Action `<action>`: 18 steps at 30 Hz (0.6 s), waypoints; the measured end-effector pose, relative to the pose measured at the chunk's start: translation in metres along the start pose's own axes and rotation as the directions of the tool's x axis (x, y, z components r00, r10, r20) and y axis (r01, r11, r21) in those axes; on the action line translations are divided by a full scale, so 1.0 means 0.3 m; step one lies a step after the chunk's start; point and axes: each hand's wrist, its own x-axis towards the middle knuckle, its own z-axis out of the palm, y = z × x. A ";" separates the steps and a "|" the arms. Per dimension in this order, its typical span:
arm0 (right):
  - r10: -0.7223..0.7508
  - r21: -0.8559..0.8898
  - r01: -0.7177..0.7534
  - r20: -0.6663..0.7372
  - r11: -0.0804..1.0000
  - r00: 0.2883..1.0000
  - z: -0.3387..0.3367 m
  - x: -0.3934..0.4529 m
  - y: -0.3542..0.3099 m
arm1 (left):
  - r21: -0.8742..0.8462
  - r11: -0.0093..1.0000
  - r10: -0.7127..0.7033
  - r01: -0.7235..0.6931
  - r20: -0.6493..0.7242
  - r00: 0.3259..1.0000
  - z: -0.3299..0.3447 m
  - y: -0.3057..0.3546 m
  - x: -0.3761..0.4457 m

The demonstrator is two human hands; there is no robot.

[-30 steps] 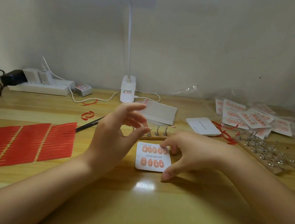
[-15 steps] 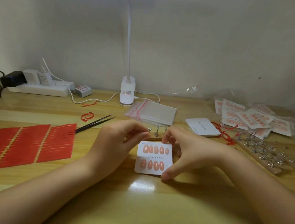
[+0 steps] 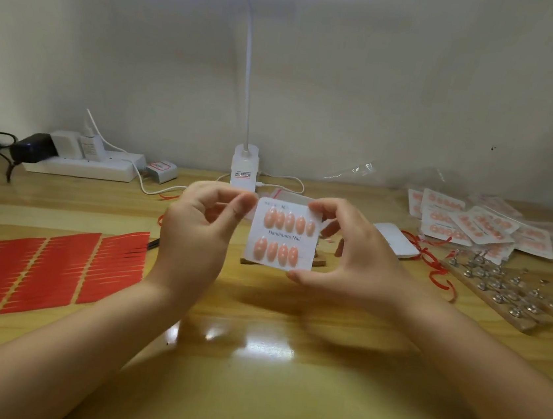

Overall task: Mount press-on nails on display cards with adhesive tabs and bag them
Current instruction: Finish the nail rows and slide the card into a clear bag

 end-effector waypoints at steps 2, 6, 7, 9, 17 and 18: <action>-0.047 -0.021 0.046 -0.061 0.999 0.997 0.003 -0.004 -0.010 | -0.110 0.988 -0.098 0.104 0.061 0.993 0.004 0.004 0.001; -0.104 -0.024 0.102 -0.126 0.995 0.987 0.013 -0.013 -0.033 | -0.142 0.973 -0.155 0.180 0.169 0.973 0.022 0.004 -0.018; -0.109 -0.023 0.106 -0.129 0.994 0.986 0.014 -0.015 -0.037 | -0.144 0.973 -0.156 0.180 0.162 0.974 0.023 0.004 -0.019; -0.036 0.082 0.046 -0.116 0.996 0.993 0.014 -0.014 -0.051 | -0.171 0.969 -0.156 0.179 0.135 0.978 0.021 0.005 -0.017; 0.271 0.820 -0.415 0.328 0.394 0.905 0.028 0.002 -0.073 | -0.212 0.958 -0.169 0.195 0.135 0.976 0.015 -0.004 -0.013; 0.290 0.821 -0.425 0.330 0.382 0.898 0.032 0.001 -0.072 | -0.174 0.973 -0.134 0.150 0.102 0.986 0.012 -0.007 -0.010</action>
